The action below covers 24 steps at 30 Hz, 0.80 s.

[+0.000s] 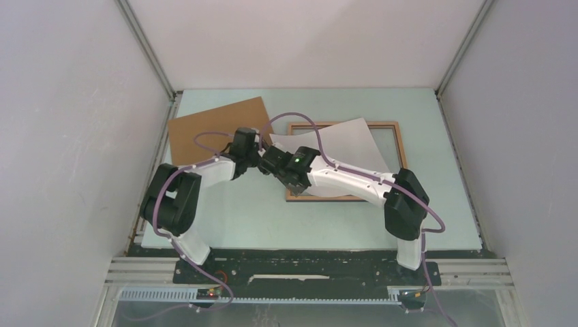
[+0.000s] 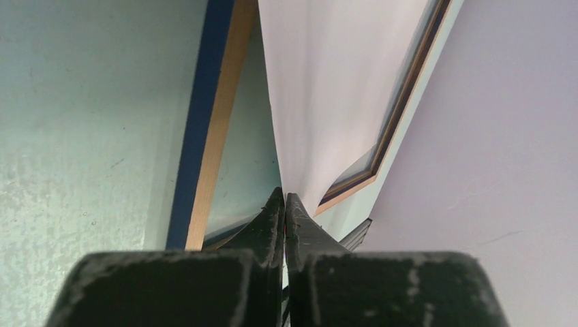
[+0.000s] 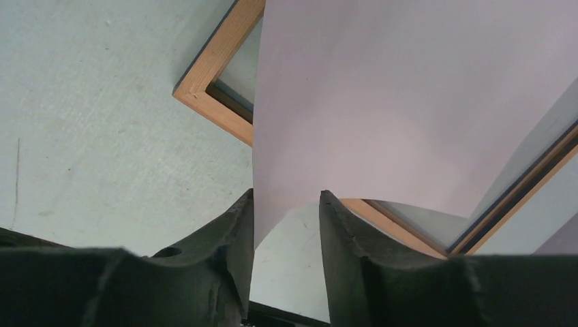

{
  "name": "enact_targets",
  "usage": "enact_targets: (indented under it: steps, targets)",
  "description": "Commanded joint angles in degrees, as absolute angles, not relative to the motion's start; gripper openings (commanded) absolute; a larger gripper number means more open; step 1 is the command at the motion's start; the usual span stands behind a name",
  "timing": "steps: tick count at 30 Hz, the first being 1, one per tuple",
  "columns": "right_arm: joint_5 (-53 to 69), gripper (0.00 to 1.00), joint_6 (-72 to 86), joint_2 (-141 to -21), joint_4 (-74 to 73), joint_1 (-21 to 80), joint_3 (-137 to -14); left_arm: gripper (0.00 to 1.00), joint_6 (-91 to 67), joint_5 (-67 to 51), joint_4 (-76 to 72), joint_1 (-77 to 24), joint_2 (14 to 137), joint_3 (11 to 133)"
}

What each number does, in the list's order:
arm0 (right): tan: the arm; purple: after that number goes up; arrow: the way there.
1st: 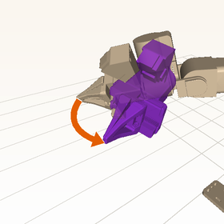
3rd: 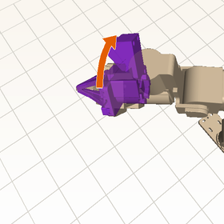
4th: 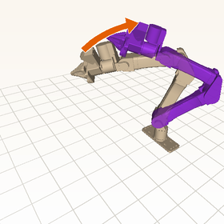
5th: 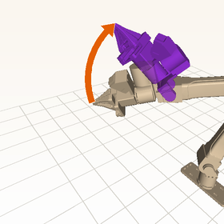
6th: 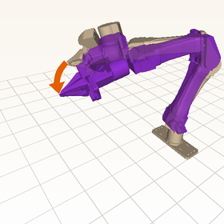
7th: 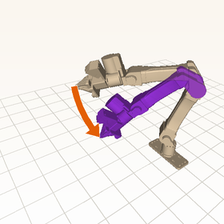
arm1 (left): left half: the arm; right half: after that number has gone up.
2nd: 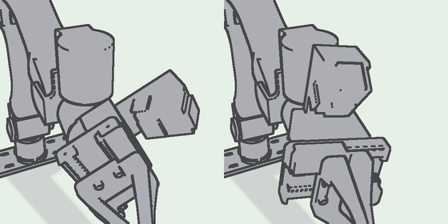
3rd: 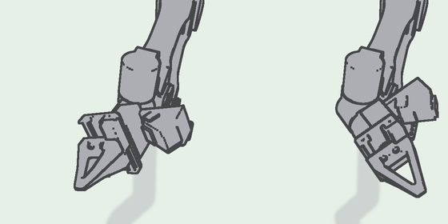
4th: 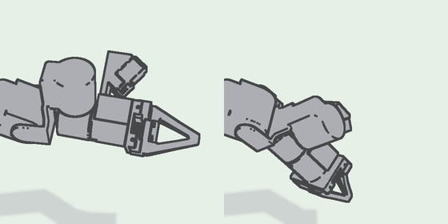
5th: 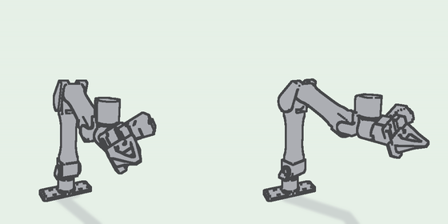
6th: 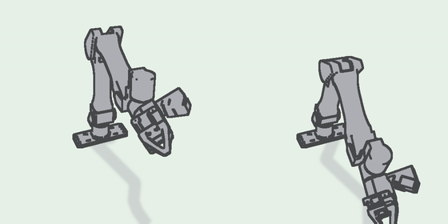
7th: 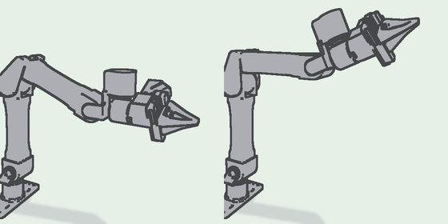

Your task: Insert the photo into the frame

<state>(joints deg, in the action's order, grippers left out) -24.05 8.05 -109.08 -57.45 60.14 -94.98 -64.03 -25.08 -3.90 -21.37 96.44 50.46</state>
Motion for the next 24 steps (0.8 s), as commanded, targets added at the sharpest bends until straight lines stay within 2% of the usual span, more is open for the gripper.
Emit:
enact_targets:
  steps: [1, 3, 7, 10, 17, 24]
  targets:
    - [-25.8, 0.53, 12.0, -103.4, -58.3, 60.7, -95.2, 0.0, -55.6, -24.9, 0.2, -21.8, 96.2, 56.0]
    - [-25.7, 0.62, 13.4, -98.9, -59.5, 60.8, -94.9, 0.0, -51.2, -24.6, 5.0, -21.8, 96.5, 58.1]
    - [-25.7, 0.74, 14.8, -89.2, -60.6, 60.7, -94.4, 0.0, -41.8, -23.9, 14.0, -21.8, 97.4, 63.0]
    - [-25.2, 0.78, 14.4, -81.8, -58.8, 59.2, -92.3, 0.0, -35.5, -23.2, 22.0, -21.7, 100.2, 69.4]
    - [-20.0, 0.81, 14.1, -69.2, -55.3, 46.8, -81.2, 0.0, -32.7, -26.8, 25.4, -21.6, 106.3, 78.2]
    - [-16.2, 0.82, 13.6, -64.3, -54.6, 38.8, -73.9, 0.0, -26.9, -32.1, 33.3, -21.1, 112.1, 86.9]
